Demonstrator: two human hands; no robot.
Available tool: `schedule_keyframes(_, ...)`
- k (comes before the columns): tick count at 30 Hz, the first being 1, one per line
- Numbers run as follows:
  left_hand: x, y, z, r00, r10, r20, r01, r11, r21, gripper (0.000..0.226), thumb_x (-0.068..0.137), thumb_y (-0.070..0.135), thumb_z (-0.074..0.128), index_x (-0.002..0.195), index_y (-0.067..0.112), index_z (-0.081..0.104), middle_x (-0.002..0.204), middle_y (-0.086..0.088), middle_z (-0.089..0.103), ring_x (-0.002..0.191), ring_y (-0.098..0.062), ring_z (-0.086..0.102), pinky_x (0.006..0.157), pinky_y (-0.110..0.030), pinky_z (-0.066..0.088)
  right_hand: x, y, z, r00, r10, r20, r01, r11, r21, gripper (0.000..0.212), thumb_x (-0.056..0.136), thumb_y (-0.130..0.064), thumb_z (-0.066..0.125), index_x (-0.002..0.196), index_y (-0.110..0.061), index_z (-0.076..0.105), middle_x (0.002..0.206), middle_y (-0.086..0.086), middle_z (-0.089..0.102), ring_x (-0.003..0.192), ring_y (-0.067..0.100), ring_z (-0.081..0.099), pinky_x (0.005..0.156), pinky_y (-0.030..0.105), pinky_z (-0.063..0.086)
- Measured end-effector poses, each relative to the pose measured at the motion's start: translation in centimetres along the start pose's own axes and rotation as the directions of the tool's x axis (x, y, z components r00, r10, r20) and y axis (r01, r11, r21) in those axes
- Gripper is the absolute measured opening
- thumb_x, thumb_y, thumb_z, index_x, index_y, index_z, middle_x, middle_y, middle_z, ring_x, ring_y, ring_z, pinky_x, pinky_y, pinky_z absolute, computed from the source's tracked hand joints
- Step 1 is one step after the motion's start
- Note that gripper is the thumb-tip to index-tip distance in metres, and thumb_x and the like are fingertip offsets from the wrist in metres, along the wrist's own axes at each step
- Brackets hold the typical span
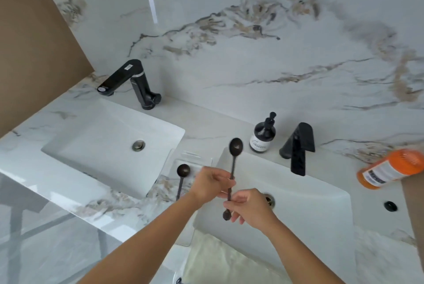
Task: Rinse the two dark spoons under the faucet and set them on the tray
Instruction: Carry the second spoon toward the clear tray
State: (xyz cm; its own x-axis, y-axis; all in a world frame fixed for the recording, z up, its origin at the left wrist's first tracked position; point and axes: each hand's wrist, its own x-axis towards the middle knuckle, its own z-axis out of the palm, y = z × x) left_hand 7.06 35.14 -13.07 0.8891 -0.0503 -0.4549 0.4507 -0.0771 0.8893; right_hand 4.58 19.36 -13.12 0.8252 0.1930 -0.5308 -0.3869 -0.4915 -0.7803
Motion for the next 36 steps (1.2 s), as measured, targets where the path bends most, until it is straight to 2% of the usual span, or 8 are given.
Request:
schedule_keyframes(6,1.4,-3.2,-8.6,0.991,-0.093,-0.097,0.095,0.995,0.019,0.015,0.079,0.006,0.080,0.084,-0.007,0.075,0.070,-0.016,0.070,0.068,-0.024,0.071,0.071,-0.042,0.064,3.8,-3.8,8.0,0.995,0.089,0.051,-0.085,0.993,-0.078,0.017,0.077,-0.018,0.079,0.079,-0.006,0.068,0.054,0.004,0.066,0.042,0.012,0.067,0.042,0.022,0.052)
schedule_keyframes(12,1.5,-6.9,-10.4,0.975,-0.220,-0.024,0.220,0.950,0.220,0.023,0.078,0.004,0.075,0.083,-0.017,0.067,0.071,-0.015,0.064,0.069,-0.027,0.068,0.075,-0.042,0.063,5.0,-4.4,11.9,0.916,0.370,0.158,-0.315,0.904,-0.287,0.015,0.084,-0.012,0.073,0.077,-0.005,0.062,0.059,0.011,0.070,0.059,0.025,0.073,0.061,0.031,0.063)
schedule_keyframes(16,1.7,-7.6,-9.7,0.975,-0.221,-0.038,0.218,0.893,0.393,0.029,0.076,0.009,0.070,0.049,0.006,0.059,0.043,0.004,0.051,0.039,-0.006,0.048,0.045,-0.019,0.041,5.7,-5.0,13.0,0.903,0.427,0.046,-0.371,0.829,-0.418,0.027,0.079,-0.011,0.076,0.101,0.001,0.067,0.089,0.015,0.078,0.066,0.022,0.075,0.059,0.025,0.061)
schedule_keyframes(19,1.9,-7.6,-9.1,0.974,-0.224,-0.039,0.218,0.872,0.439,0.031,0.075,0.005,0.062,0.045,0.007,0.057,0.036,0.008,0.045,0.030,-0.002,0.038,0.037,-0.013,0.032,5.8,-5.1,13.8,0.922,0.379,-0.079,-0.376,0.830,-0.412,0.029,0.084,-0.007,0.067,0.111,-0.001,0.063,0.086,0.009,0.067,0.046,0.017,0.060,0.032,0.015,0.042)
schedule_keyframes(22,1.9,-7.4,-9.0,0.973,-0.225,-0.050,0.221,0.847,0.483,0.043,0.071,-0.003,0.051,0.036,0.016,0.037,0.027,0.011,0.029,0.023,-0.006,0.026,0.031,-0.011,0.021,5.4,-5.4,14.7,0.934,0.329,-0.141,-0.358,0.854,-0.377,0.024,0.090,-0.011,0.056,0.111,-0.002,0.062,0.082,0.009,0.063,0.060,0.020,0.065,0.045,0.022,0.047)
schedule_keyframes(26,1.7,-7.6,-9.0,0.968,-0.249,-0.023,0.215,0.780,0.588,0.042,0.067,-0.005,0.048,0.033,0.018,0.039,0.022,0.009,0.035,0.019,-0.004,0.032,0.029,-0.010,0.023,6.1,-5.5,15.1,0.896,0.408,-0.178,-0.442,0.770,-0.461,0.031,0.083,0.003,0.057,0.113,-0.002,0.063,0.100,0.015,0.072,0.073,0.024,0.071,0.044,0.026,0.048)
schedule_keyframes(30,1.8,-8.0,-8.9,0.962,-0.269,-0.039,0.236,0.754,0.613,0.041,0.066,-0.002,0.049,0.031,0.018,0.041,0.026,0.008,0.042,0.021,-0.002,0.034,0.030,-0.011,0.027,6.2,-5.5,15.2,0.890,0.426,-0.163,-0.444,0.727,-0.524,0.028,0.083,0.002,0.052,0.109,-0.001,0.062,0.091,0.016,0.071,0.079,0.034,0.075,0.067,0.037,0.063)
schedule_keyframes(36,1.8,-7.7,-8.5,0.978,-0.192,-0.085,0.195,0.679,0.707,0.042,0.072,-0.003,0.047,0.036,0.018,0.038,0.033,0.006,0.039,0.026,-0.005,0.031,0.032,-0.015,0.027,5.7,-5.3,15.1,0.910,0.390,-0.141,-0.398,0.727,-0.559,0.023,0.086,0.007,0.054,0.106,-0.002,0.062,0.065,0.012,0.057,0.049,0.026,0.069,0.032,0.025,0.049)
